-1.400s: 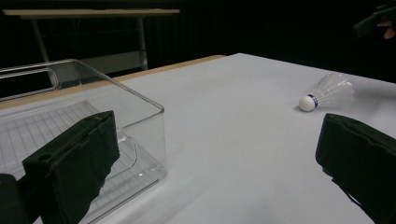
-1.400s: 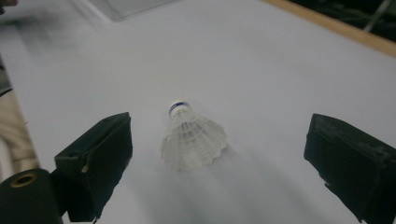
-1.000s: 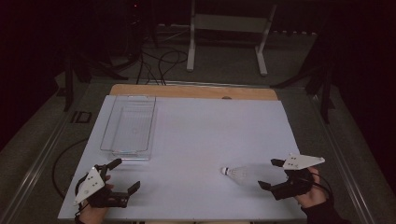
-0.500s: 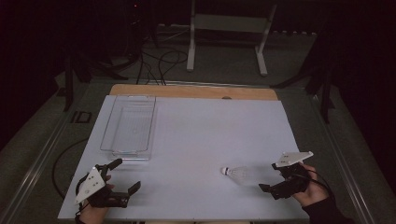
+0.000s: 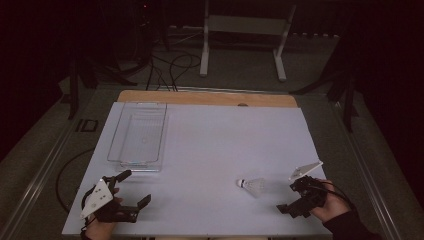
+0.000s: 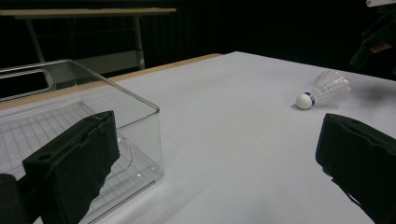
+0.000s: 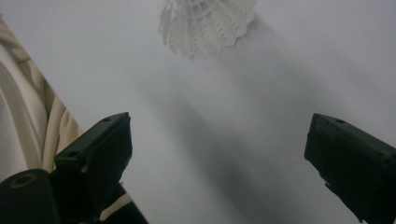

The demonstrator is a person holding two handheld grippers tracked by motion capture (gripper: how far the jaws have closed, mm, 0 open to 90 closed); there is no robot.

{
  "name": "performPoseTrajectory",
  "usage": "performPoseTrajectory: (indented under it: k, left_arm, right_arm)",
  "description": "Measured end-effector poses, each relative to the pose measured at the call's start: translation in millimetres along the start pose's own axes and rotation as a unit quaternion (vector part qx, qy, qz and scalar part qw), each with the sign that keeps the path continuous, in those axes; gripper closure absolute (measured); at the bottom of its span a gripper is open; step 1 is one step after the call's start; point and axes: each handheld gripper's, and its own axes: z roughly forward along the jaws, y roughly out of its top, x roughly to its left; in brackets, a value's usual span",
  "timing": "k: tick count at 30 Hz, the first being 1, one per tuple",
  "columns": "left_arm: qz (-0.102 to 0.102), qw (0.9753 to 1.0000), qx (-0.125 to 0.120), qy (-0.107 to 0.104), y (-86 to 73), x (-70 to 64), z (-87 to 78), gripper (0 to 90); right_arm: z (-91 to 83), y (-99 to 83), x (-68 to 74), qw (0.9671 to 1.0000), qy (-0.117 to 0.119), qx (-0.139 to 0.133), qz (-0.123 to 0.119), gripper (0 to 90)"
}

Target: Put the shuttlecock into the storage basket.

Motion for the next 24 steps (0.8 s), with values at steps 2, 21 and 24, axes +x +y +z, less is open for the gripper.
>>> performPoseTrajectory:
  k: [2, 21, 24]
  left_arm:
    - [0.0, 1.0, 0.0, -0.001, 0.0, 0.0, 0.1, 0.2]
    - [-0.004, 1.0, 0.0, -0.005, -0.2, 0.1, 0.3, 0.2]
    - [-0.004, 1.0, 0.001, -0.005, -0.3, 0.2, 0.3, 0.2]
  right_arm:
    - [0.1, 0.6, 0.6, 1.0, 0.002, 0.002, -0.003, 7.9]
    - [13.0, 6.6, 8.1, 0.9971, 0.004, 0.073, -0.017, 8.0]
    - [14.2, 7.6, 9.0, 0.9968, 0.003, 0.078, -0.019, 8.0]
